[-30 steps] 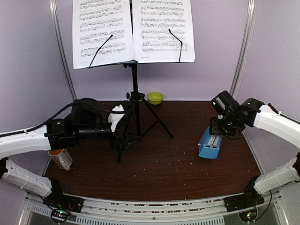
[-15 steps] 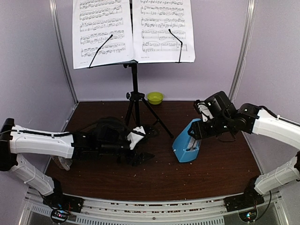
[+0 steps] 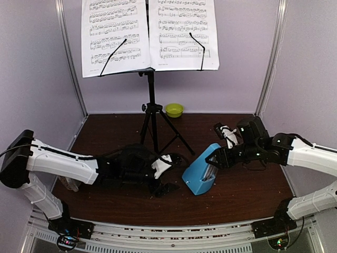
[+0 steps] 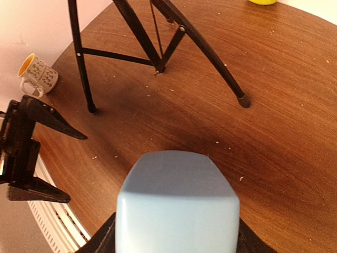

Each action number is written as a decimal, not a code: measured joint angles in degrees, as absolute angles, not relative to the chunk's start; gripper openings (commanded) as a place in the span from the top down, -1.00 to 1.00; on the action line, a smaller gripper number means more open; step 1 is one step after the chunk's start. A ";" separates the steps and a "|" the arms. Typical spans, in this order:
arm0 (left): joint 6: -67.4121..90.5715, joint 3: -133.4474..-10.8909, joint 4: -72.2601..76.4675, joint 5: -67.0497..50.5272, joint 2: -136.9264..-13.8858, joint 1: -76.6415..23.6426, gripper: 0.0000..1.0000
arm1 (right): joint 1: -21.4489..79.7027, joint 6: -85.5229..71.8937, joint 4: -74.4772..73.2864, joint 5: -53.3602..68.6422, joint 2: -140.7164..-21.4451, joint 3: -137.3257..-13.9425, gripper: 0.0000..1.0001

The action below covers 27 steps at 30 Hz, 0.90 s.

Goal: Set up the instrument practice props

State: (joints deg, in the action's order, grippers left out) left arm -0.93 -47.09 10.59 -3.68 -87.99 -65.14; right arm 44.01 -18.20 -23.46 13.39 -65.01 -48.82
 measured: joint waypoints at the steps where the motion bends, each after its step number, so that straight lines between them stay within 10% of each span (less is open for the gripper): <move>1: -0.93 -47.09 10.90 -3.75 -88.42 -65.21 -0.67 | 44.01 -17.87 -22.79 14.33 -64.93 -48.64 0.46; 9: -1.54 -47.09 11.14 -4.01 -90.02 -65.56 -0.95 | 44.01 -15.33 -18.13 20.01 -62.54 -47.24 0.51; 27: 1.04 -48.18 12.53 -3.64 -93.80 -65.69 -0.71 | 44.31 -15.22 -15.18 25.30 -61.71 -47.20 0.61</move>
